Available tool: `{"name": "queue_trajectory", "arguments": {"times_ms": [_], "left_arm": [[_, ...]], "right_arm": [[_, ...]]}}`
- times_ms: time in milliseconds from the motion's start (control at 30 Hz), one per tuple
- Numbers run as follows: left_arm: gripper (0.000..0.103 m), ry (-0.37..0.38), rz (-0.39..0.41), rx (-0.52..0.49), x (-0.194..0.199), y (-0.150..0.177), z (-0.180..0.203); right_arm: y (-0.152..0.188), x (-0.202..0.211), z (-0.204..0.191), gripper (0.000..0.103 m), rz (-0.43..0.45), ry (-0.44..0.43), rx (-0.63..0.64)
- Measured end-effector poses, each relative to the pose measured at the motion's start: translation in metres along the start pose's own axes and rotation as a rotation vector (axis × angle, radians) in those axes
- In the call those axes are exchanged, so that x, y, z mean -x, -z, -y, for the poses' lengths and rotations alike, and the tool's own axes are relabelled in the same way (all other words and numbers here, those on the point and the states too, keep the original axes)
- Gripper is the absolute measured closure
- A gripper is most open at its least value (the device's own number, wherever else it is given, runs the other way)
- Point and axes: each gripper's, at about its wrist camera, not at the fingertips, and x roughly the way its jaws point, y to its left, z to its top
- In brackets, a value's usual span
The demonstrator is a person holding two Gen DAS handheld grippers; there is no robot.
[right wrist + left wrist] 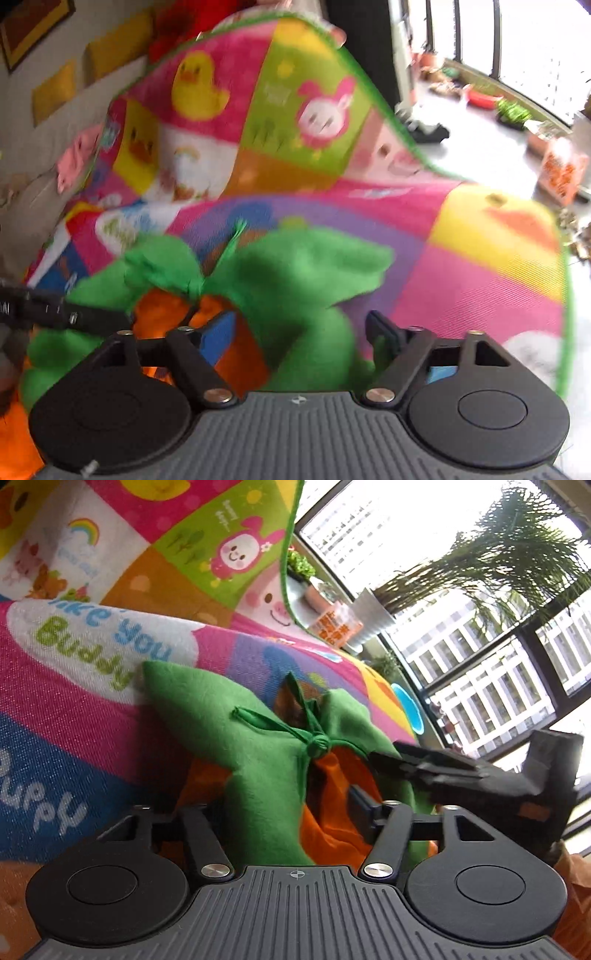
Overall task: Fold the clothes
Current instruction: 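Grasp the green collar with the left gripper while the right gripper grasps it too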
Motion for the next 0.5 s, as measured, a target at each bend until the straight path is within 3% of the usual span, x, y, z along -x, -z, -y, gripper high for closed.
{"name": "queue_trajectory", "arguments": {"times_ms": [67,133,200,300,400,500], "left_arm": [[0.076,-0.019,0.001,-0.02,0.0,-0.005,-0.001],[0.081,-0.05,0.038,-0.045,0.005,-0.017,0.002],[0.09,-0.073,0.102,-0.066,0.021,-0.035,0.01],[0.09,-0.064,0.23,-0.126,0.062,-0.061,0.033],[0.09,-0.047,0.321,-0.202,0.098,-0.061,0.053],[0.09,-0.055,0.363,-0.268,0.119,-0.049,0.064]], "right_arm": [[-0.002,-0.005,-0.015,0.071,0.011,0.022,0.059],[-0.014,-0.005,-0.026,0.081,0.031,0.022,0.068],[-0.032,0.01,-0.036,0.084,0.102,0.022,0.074],[-0.058,0.051,-0.048,0.085,0.256,0.015,0.109],[-0.067,0.086,-0.059,0.084,0.365,0.025,0.165],[-0.052,0.103,-0.067,0.084,0.393,0.02,0.199]]}}
